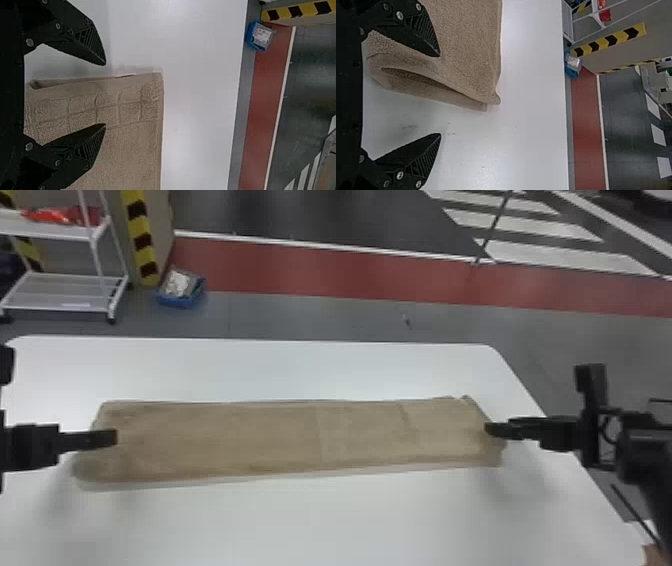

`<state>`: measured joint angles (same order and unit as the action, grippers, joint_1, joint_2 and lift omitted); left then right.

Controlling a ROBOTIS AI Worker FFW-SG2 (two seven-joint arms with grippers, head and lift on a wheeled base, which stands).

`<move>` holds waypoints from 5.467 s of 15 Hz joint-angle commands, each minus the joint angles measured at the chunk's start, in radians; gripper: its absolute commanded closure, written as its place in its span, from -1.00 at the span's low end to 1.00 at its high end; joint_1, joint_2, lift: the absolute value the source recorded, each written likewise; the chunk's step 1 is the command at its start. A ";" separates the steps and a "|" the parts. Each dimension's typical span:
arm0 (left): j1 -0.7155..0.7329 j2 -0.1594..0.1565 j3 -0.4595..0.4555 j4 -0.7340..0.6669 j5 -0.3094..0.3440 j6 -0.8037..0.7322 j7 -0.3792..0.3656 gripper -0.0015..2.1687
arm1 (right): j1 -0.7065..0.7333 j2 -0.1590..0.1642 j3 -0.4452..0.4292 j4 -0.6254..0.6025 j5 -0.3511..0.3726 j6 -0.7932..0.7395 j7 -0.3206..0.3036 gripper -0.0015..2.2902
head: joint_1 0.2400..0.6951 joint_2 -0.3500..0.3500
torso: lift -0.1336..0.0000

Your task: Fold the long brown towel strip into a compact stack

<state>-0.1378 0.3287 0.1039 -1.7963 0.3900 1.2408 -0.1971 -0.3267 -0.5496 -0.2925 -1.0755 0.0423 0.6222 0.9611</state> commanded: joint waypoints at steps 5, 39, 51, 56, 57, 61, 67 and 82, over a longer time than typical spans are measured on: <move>0.001 0.000 0.003 -0.002 0.004 0.023 -0.002 -0.63 | -0.002 0.000 -0.004 -0.007 0.002 -0.003 -0.001 -0.83 | 1.00 -0.63 | -0.87; -0.037 -0.010 -0.016 -0.017 0.020 0.133 -0.012 0.55 | 0.029 0.002 -0.025 -0.046 -0.027 0.018 0.011 -0.83 | 1.00 -0.68 | -0.87; -0.085 -0.126 -0.047 -0.074 0.432 0.096 0.143 0.61 | 0.183 0.129 -0.096 -0.392 -0.171 0.104 0.005 -0.88 | 1.00 -0.85 | -0.87; -0.091 -0.212 -0.170 -0.071 0.441 -0.039 0.229 0.61 | 0.201 0.235 0.073 -0.469 -0.145 0.061 -0.068 0.07 | 1.00 -0.82 | -0.87; -0.105 -0.224 -0.187 -0.074 0.446 -0.051 0.251 0.61 | 0.193 0.264 0.104 -0.469 -0.130 0.043 -0.070 0.43 | 1.00 -0.80 | -0.87; -0.181 -0.229 -0.211 -0.091 0.547 -0.063 0.340 0.61 | 0.161 0.312 0.231 -0.432 -0.104 -0.058 -0.075 0.47 | 1.00 -0.63 | -0.87; -0.210 -0.214 -0.187 -0.133 0.682 -0.057 0.354 0.61 | 0.132 0.375 0.348 -0.368 -0.075 -0.086 -0.099 0.47 | 1.00 -0.44 | -0.87; -0.220 -0.180 -0.178 -0.181 0.733 -0.054 0.364 0.61 | -0.035 0.548 0.516 -0.146 -0.222 -0.150 -0.098 0.47 | 0.95 0.05 | -0.87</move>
<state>-0.3574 0.1468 -0.0763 -1.9754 1.1211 1.1866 0.1676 -0.3537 -0.0187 0.2149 -1.2319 -0.1522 0.4857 0.8626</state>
